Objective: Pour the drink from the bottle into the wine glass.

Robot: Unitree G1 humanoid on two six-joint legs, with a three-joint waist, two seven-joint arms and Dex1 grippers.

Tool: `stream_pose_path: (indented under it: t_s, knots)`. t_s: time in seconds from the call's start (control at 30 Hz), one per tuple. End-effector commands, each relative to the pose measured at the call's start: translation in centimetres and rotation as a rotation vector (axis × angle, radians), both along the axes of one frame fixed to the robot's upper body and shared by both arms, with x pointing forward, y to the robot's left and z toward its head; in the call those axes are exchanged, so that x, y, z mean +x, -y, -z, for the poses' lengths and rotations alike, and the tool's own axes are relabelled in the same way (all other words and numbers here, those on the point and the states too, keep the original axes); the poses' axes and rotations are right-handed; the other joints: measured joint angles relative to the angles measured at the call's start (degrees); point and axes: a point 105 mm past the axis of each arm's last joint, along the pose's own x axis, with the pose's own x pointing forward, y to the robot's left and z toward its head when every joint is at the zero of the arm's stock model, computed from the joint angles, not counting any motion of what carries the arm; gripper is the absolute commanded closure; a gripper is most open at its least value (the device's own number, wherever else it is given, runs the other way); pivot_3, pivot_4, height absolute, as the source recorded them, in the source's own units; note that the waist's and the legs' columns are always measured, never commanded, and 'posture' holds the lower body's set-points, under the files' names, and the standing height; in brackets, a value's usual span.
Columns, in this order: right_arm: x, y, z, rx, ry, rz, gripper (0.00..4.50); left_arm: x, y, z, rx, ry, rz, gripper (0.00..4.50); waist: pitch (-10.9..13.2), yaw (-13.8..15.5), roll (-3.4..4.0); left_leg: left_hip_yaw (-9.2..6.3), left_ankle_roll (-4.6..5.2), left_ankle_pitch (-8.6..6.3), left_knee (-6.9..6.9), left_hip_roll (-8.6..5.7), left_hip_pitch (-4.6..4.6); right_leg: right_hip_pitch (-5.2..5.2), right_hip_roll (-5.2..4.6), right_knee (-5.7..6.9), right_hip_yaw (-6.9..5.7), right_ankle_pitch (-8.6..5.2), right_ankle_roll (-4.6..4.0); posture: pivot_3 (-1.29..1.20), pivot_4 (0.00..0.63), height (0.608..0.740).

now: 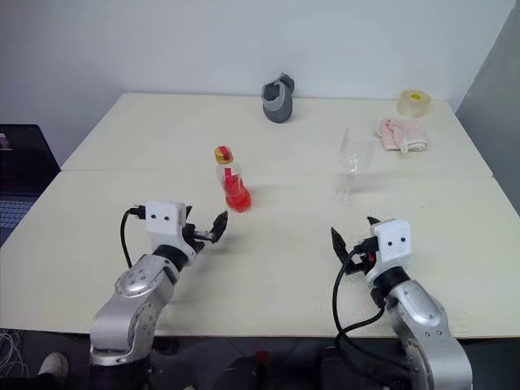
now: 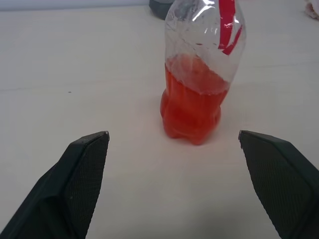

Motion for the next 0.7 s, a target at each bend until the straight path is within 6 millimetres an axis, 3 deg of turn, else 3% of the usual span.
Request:
stream_pose_path:
  t_s: [0.03,0.3,0.7]
  knots:
    - [-1.0,-1.7,-1.9,0.030,0.061,-0.214,0.00,0.7,0.4,-1.0,0.028,0.059,0.033,0.04,0.00,0.00,0.00,-0.01,0.04,-0.02,0.00,0.00,0.00,0.01,0.00,0.00,-0.01,0.00,0.00,0.00,0.150,0.740]
    - [-2.1,-2.9,-2.0,-0.056,0.083,-0.477,0.00,2.0,1.7,-0.7,0.042,0.070,0.105,0.04,0.00,0.04,-0.02,-0.02,0.04,-0.02,0.04,-0.01,-0.02,0.01,-0.02,0.00,-0.03,0.00,0.00,0.00,0.150,0.740]
    - [-0.9,-3.3,-2.4,-0.066,0.126,-0.486,0.00,4.8,2.7,-0.6,0.043,0.106,0.107,0.04,0.01,0.08,-0.03,-0.08,-0.18,0.10,0.08,-0.02,-0.05,0.00,-0.03,0.01,-0.04,0.01,0.00,0.00,0.150,0.740]
